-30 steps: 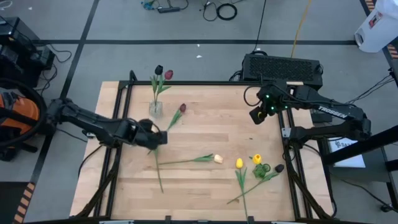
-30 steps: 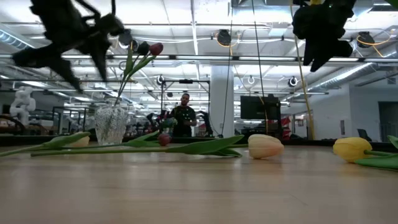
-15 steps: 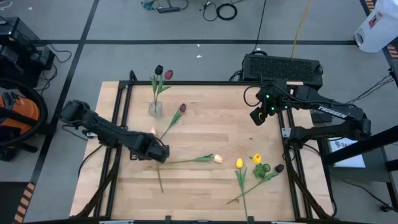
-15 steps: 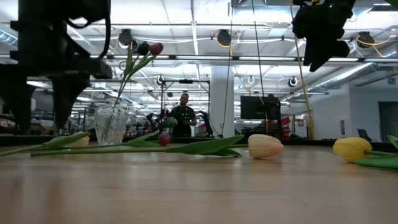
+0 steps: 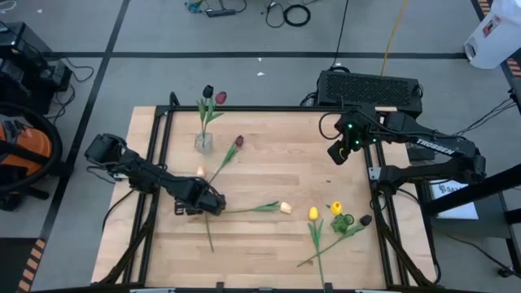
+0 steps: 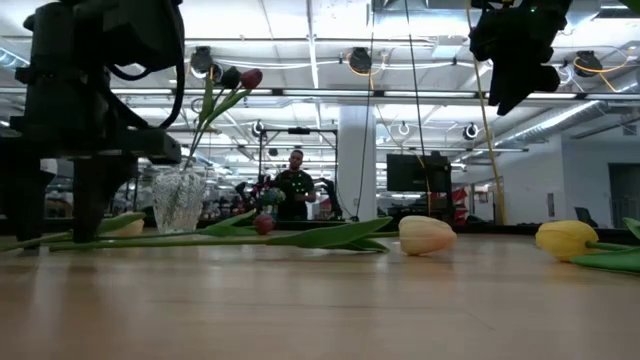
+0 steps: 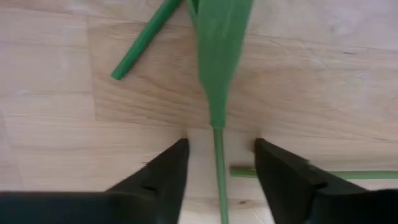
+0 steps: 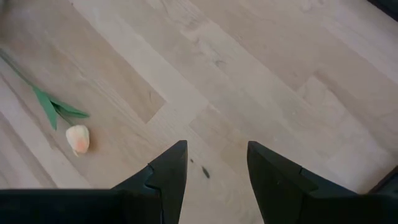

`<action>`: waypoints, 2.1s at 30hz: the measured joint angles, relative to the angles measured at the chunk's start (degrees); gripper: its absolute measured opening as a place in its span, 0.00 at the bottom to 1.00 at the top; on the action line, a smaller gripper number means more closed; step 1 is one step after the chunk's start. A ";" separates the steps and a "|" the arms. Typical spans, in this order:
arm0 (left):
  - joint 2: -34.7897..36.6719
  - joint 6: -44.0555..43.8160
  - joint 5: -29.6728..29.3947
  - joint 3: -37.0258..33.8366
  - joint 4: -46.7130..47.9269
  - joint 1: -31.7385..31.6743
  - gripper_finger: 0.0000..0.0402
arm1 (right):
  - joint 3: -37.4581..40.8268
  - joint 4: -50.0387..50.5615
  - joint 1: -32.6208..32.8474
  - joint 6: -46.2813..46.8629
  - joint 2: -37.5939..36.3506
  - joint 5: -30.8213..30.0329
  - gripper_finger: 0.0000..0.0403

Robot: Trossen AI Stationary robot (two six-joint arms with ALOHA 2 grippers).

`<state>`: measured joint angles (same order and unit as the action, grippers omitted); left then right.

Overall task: Sort flowers into vase by color
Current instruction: Put the left white flower into the transparent green vase

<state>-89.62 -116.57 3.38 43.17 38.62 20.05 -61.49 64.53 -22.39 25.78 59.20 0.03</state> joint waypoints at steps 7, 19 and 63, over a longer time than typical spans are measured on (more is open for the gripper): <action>1.20 0.69 -0.19 -0.13 1.08 -0.15 0.05 | 0.00 -0.15 0.00 -0.78 0.01 0.01 0.40; 10.52 8.63 -15.55 4.98 4.76 -1.11 0.01 | 0.00 -1.62 0.00 -1.40 0.02 0.00 0.40; 0.63 99.34 13.76 24.75 -60.63 -33.63 0.00 | 0.00 -61.34 3.82 -6.63 2.04 12.35 0.50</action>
<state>-89.00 -17.23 17.14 67.92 -22.01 -13.58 -61.50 3.19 -18.57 19.15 61.24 12.38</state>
